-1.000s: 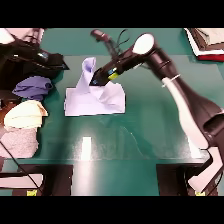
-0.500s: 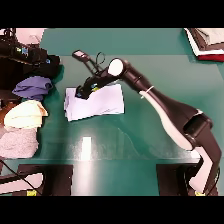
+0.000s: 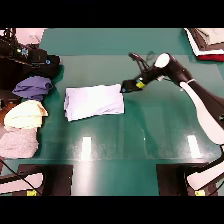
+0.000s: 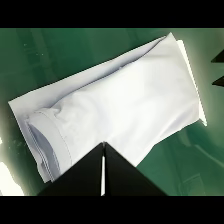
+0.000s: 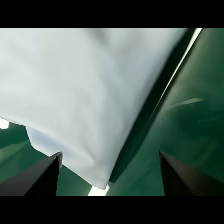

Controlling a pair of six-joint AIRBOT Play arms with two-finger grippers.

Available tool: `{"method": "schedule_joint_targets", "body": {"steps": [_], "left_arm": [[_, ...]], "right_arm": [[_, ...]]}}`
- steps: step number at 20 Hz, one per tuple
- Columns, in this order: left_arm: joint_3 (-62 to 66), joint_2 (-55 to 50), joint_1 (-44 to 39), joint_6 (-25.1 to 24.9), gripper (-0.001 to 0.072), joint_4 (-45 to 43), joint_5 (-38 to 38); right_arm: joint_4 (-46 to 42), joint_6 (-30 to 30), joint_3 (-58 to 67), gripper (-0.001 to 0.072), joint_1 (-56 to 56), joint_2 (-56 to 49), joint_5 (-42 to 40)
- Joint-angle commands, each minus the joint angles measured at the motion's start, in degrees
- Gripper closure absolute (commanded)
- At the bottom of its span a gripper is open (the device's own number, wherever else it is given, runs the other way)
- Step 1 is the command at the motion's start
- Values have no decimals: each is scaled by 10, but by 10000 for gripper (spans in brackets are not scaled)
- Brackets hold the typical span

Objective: Fold the shirts.

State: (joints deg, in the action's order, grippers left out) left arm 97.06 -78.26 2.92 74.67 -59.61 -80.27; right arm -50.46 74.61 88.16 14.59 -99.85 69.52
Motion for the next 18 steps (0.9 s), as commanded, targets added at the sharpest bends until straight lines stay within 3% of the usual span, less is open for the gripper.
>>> {"method": "schedule_joint_targets", "body": {"steps": [1, 8, 10, 13, 15, 16, 18], "left_arm": [[0, -1, 0, -1, 685, 0, 3], [0, -1, 0, -1, 685, 1, 2], [0, -1, 0, -1, 685, 1, 2], [0, -1, 0, -1, 685, 2, 2], [0, -1, 0, -1, 686, 2, 1], [0, -1, 0, -1, 685, 2, 1], [0, -1, 0, -1, 685, 2, -3]], "right_arm": [[116, -7, -83, 9, -52, -8, -24], [285, -71, -91, 16, 14, -85, -89], [298, -81, -89, 36, 37, -91, -108], [297, -116, -50, 326, 63, -104, -108], [289, -154, -15, 618, 78, -106, -111], [276, -163, 2, 698, 80, -106, -109], [229, -160, 26, 700, 79, -94, -107]]}}
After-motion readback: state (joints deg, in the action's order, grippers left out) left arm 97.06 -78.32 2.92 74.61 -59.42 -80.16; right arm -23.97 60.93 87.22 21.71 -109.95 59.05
